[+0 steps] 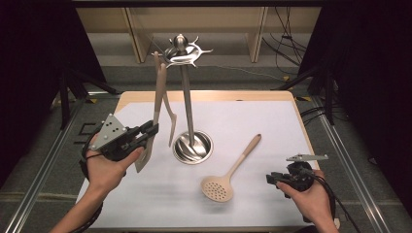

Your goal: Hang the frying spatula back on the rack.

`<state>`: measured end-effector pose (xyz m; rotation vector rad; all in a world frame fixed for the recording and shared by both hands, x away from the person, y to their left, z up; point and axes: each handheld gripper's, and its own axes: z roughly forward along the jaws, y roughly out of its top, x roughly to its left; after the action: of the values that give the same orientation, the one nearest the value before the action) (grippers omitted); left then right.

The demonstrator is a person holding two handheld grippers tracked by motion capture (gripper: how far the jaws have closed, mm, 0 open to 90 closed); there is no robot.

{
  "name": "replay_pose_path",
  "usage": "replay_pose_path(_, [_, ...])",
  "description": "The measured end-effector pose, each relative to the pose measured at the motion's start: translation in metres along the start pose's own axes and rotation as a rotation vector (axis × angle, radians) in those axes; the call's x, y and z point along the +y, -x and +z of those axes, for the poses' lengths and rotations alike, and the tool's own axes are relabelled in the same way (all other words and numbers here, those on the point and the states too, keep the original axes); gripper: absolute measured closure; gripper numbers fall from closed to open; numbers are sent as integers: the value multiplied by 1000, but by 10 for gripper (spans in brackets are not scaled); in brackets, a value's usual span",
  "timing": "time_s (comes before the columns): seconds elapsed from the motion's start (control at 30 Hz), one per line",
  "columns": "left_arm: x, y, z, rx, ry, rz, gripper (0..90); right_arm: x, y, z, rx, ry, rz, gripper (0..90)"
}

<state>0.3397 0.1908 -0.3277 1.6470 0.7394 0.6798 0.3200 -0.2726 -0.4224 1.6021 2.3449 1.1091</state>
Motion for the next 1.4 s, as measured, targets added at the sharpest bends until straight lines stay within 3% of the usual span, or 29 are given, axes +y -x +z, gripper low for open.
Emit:
replay_pose_path(0.2, [-1,4,3,17,-10,-9,780,0,0,0,-1,4,-8,711])
replay_pose_path(0.53, [-1,10,8,62,-22,23,773,0,0,0,4,2,-1,710])
replay_pose_path(0.87, [0,16,17,51,-21,30,760,0,1,-1,0,10,-7,711])
replay_pose_path(0.9, [0,16,17,53,-22,31,759,-1,1,0,-10,30,-13,711])
replay_pose_path(0.93, [0,16,18,53,-23,34,758,0,2,-2,1,7,-10,710])
replay_pose_path(1.4, [5,20,25,57,-7,51,753,-1,1,-1,1,12,-7,710])
